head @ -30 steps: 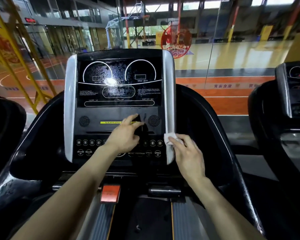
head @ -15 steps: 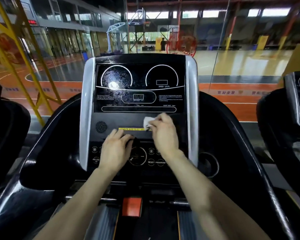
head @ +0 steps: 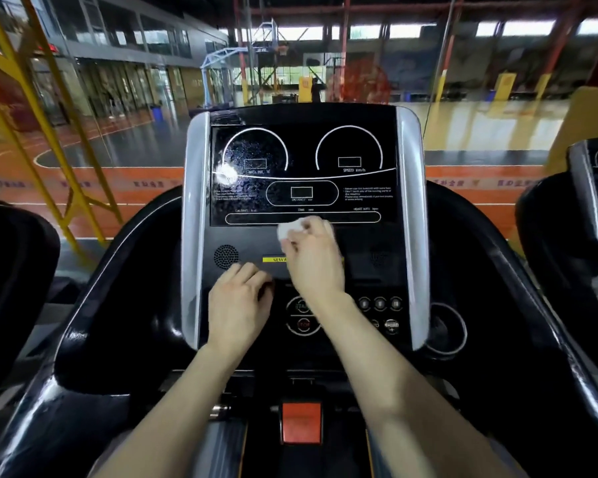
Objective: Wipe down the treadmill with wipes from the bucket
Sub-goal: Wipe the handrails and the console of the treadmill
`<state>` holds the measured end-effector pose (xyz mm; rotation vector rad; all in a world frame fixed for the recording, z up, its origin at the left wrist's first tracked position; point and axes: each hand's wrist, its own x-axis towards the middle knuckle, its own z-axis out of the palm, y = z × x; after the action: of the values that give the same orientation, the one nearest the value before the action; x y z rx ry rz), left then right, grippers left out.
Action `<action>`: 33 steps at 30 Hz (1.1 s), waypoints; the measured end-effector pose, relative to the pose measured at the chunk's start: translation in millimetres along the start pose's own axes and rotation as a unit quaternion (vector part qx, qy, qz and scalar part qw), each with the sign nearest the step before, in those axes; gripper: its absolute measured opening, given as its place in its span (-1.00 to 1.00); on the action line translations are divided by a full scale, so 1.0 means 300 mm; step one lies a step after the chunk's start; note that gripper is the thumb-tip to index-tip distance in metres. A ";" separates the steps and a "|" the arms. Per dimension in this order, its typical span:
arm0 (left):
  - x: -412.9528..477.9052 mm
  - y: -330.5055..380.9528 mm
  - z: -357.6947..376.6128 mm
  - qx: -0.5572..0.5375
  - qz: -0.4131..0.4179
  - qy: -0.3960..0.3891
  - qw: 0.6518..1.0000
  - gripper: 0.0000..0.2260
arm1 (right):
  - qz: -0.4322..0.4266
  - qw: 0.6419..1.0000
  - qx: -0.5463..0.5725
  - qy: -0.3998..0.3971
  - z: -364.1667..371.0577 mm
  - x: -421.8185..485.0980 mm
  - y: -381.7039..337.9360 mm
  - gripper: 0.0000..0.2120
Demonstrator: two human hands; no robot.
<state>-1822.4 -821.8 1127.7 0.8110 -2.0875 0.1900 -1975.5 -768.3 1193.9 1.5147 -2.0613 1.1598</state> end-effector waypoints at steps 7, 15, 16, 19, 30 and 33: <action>-0.023 -0.012 0.030 -0.032 0.000 0.041 0.999 -0.94 | 0.125 0.991 0.004 0.051 -0.186 -0.011 0.279 -0.87; -0.018 0.033 0.051 0.017 -0.022 0.062 0.998 -0.85 | 0.113 0.989 0.021 -0.098 -0.016 -0.104 0.027 -0.97; -0.018 0.026 0.050 0.015 -0.018 0.058 0.998 -0.86 | 0.103 0.988 0.041 -0.109 -0.006 -0.099 0.012 -0.91; -0.019 0.029 0.044 0.013 -0.020 0.047 0.999 -0.85 | 0.118 0.988 0.012 -0.100 -0.094 -0.082 0.155 -0.93; -0.027 0.053 0.068 0.030 -0.056 0.047 0.997 -0.85 | 0.074 0.990 -0.050 -0.108 -0.044 -0.094 0.071 -0.80; -0.028 0.042 0.060 0.036 -0.049 0.038 0.997 -0.85 | 0.049 0.988 -0.040 -0.144 -0.071 -0.065 0.112 -0.79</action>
<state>-1838.7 -815.3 1112.0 0.9330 -1.9748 0.2398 -2002.6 -736.2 1180.0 1.6399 -2.3620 0.9211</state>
